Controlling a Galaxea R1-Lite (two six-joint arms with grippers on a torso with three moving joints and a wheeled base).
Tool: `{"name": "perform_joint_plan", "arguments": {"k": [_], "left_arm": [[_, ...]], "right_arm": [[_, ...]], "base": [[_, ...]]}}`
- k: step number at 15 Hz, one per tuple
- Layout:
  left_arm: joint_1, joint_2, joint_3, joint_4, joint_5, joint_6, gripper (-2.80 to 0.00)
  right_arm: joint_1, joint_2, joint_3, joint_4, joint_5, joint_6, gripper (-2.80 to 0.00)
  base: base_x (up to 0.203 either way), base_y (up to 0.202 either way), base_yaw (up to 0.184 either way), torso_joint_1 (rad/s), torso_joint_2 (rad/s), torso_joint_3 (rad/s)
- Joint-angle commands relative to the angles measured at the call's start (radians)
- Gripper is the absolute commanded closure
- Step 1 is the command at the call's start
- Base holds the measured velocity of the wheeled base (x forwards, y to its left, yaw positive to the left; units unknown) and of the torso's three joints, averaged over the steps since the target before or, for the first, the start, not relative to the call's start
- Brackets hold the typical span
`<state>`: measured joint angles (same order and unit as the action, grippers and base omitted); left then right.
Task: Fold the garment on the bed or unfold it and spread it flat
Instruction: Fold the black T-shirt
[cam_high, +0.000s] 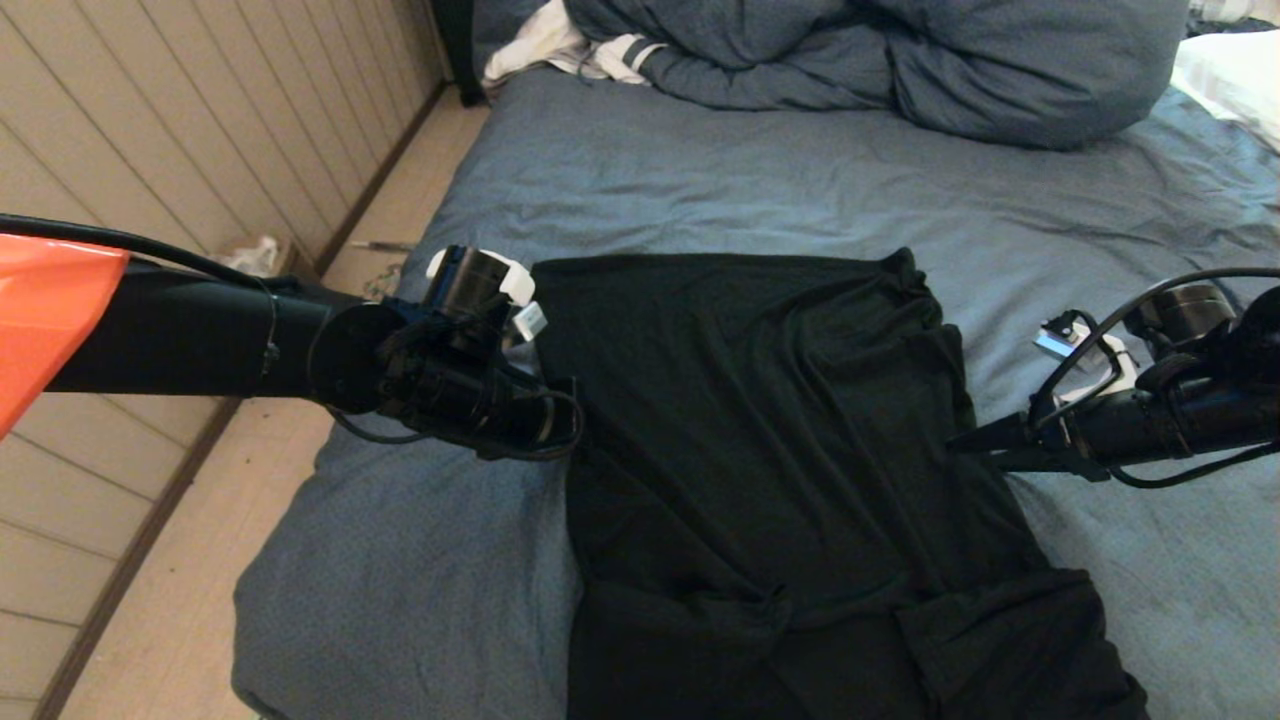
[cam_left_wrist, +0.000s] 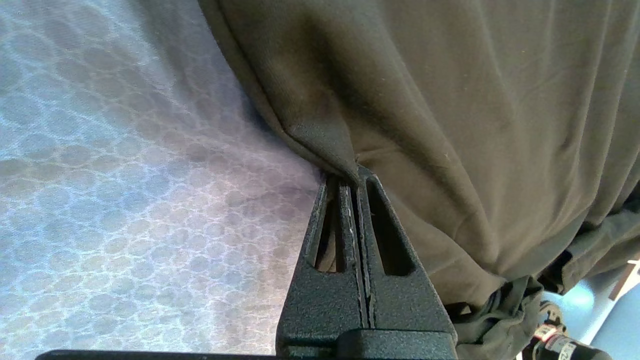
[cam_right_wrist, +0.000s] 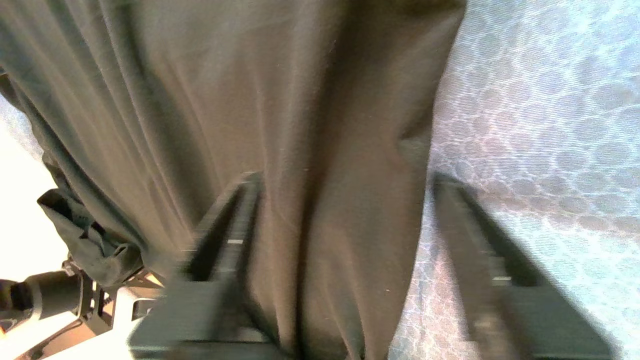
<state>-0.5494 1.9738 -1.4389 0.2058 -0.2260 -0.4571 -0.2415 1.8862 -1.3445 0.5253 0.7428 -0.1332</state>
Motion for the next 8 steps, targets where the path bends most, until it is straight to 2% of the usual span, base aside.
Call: {"name": "perform_joint_plan", "arguments": {"k": [1,8], "left_arm": [[0.0,-0.006,0.002,0.001,-0.001,-0.003,0.0],[0.001,-0.008,-0.067,0.008,0.001,0.0,0.0]], "right_arm": [[0.009,-0.001,0.002,0.001,0.005,-0.002,0.0],[0.03,-0.001,-0.001,-0.001,0.004,-0.014,0.0]], "base": [[0.0,0.0,0.0,0.0,0.0,0.0],[0.0,0.0,0.0,0.0,0.0,0.0]]}}
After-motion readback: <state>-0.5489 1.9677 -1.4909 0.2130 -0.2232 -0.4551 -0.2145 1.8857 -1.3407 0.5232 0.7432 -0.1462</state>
